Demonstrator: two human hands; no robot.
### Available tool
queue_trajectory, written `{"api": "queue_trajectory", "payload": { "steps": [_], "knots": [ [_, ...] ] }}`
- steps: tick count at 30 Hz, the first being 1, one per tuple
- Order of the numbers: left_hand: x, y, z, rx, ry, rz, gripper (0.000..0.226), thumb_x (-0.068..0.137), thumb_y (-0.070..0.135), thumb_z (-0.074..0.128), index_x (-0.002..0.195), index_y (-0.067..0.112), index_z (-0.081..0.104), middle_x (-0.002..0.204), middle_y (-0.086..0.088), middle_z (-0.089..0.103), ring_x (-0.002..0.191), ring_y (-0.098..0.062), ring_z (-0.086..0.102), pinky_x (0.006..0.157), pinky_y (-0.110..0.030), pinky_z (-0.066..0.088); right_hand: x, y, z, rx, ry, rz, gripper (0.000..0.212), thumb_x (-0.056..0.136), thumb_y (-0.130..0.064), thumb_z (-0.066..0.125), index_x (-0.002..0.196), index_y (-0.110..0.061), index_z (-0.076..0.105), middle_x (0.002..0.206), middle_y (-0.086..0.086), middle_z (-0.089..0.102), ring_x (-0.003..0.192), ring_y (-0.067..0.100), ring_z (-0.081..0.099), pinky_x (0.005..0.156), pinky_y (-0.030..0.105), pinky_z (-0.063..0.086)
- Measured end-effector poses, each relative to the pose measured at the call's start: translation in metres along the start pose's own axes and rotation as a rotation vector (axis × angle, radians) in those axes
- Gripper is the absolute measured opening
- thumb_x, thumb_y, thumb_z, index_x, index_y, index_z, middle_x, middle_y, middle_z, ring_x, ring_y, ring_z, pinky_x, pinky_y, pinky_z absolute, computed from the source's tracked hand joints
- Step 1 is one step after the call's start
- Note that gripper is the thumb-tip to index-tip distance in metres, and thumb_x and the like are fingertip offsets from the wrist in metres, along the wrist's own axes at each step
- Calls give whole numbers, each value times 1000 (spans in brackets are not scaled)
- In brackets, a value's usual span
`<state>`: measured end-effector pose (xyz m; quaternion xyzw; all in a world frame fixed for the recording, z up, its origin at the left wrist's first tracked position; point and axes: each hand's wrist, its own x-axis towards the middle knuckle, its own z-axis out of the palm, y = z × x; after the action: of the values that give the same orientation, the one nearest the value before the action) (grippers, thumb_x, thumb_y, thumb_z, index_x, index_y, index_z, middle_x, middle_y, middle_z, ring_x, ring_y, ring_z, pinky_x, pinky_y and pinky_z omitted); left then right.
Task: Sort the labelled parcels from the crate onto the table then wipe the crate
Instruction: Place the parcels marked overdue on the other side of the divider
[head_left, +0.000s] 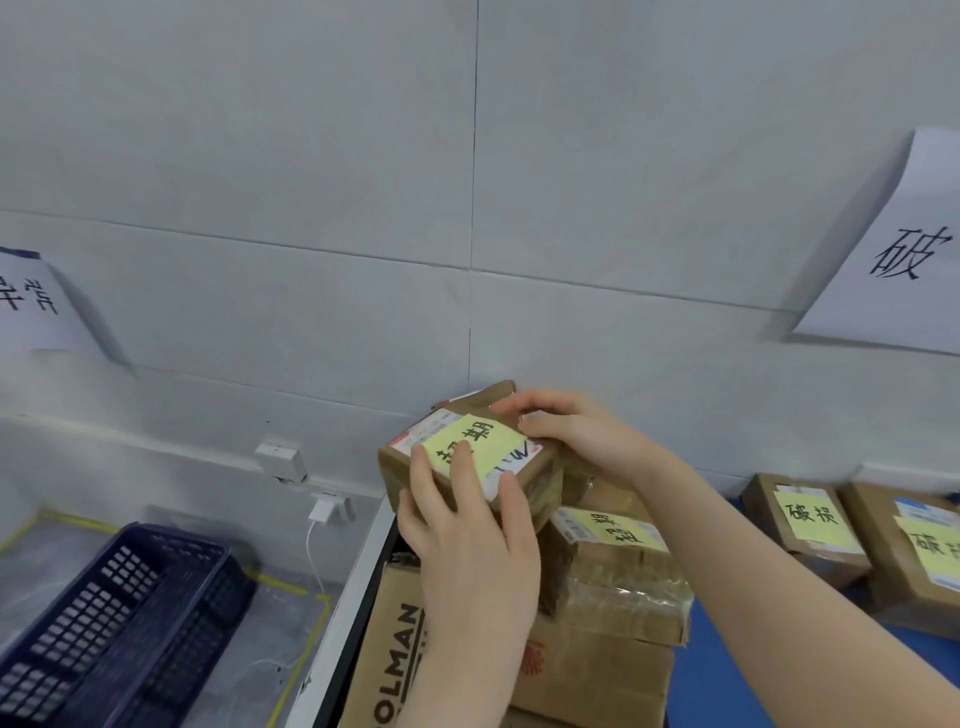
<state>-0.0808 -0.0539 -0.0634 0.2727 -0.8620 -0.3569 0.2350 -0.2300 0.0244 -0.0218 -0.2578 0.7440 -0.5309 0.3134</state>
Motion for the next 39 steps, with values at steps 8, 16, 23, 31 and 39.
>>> {"api": "queue_trajectory", "payload": {
  "steps": [8, 16, 23, 31, 39],
  "knots": [
    [-4, -1, -11, -123, 48, -98, 42, 98, 29, 35, 141, 27, 35, 154, 6, 16, 137, -28, 21, 96, -39, 39, -15, -3, 30, -184, 7, -168, 38, 94, -3, 51, 125, -20, 64, 139, -12, 51, 112, -18, 48, 90, 6, 41],
    [-23, 2, -33, -85, 211, 222, 51, 91, 38, 29, 138, 22, 43, 150, 4, 27, 134, -23, 28, 93, -26, 29, -68, -8, 42, -231, 195, -485, 44, 96, -9, 51, 135, -29, 54, 145, -23, 40, 130, 0, 42, 95, 32, 51],
    [-41, 20, -33, -228, 126, 477, 47, 92, 33, 38, 136, 19, 46, 149, 5, 31, 137, -21, 34, 101, -43, 44, -140, 5, 40, -155, 474, -565, 41, 91, -15, 54, 130, -28, 58, 147, -18, 37, 131, 14, 46, 80, 17, 53],
    [-75, 43, -2, -308, -108, 602, 47, 91, 34, 41, 135, 19, 49, 148, 10, 32, 137, -19, 35, 102, -14, 36, -206, 42, 30, -149, 747, -454, 39, 88, -20, 59, 125, -29, 60, 144, -19, 39, 130, 12, 47, 81, 16, 53],
    [-122, 92, 25, -329, -202, 685, 47, 88, 34, 43, 132, 22, 50, 146, 12, 33, 134, -15, 36, 94, -5, 34, -277, 60, -3, -153, 896, -441, 37, 88, -21, 60, 124, -31, 60, 142, -21, 40, 126, 9, 49, 80, 19, 55]
  ]
}}
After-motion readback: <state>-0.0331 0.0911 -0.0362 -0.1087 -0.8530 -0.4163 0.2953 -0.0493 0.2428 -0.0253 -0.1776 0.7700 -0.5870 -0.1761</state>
